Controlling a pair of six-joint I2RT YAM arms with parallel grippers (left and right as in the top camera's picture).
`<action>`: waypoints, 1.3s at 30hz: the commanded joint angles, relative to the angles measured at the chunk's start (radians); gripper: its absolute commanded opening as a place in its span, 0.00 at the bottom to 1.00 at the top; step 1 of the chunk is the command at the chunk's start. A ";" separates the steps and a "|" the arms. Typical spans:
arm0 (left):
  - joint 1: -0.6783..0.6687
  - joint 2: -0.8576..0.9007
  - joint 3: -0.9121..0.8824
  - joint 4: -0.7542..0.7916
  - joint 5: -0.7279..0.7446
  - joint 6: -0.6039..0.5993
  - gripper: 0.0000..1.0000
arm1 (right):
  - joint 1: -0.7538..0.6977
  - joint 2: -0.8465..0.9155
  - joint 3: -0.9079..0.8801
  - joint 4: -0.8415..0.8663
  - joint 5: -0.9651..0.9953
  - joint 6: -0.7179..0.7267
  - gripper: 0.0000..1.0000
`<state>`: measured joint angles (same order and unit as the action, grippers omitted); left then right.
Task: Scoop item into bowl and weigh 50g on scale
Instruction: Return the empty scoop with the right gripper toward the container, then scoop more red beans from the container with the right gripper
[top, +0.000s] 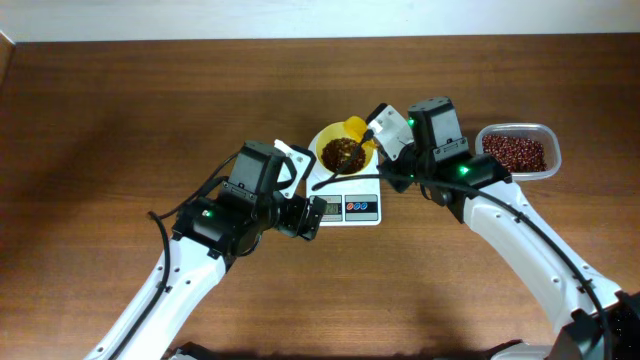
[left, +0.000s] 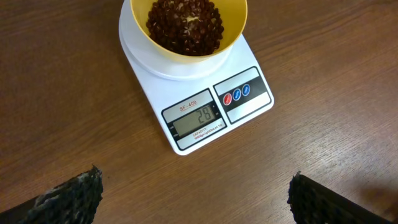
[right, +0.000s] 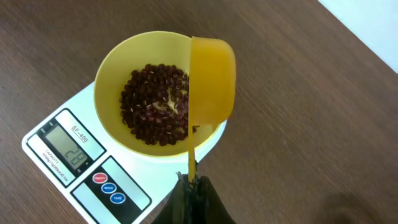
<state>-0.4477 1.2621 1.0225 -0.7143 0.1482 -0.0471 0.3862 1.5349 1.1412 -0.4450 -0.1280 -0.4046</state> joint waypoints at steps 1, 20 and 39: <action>-0.003 -0.006 -0.005 0.002 -0.008 -0.006 0.99 | 0.005 -0.063 0.017 0.007 -0.018 0.036 0.04; -0.003 -0.006 -0.005 0.002 -0.008 -0.006 0.99 | -1.038 -0.137 0.016 -0.090 -0.790 0.671 0.04; -0.003 -0.006 -0.005 0.002 -0.007 -0.006 0.99 | -1.038 -0.130 0.016 -0.008 -0.637 0.543 0.04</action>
<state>-0.4477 1.2621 1.0225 -0.7143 0.1482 -0.0471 -0.6491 1.4017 1.1427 -0.4591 -0.8162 0.1764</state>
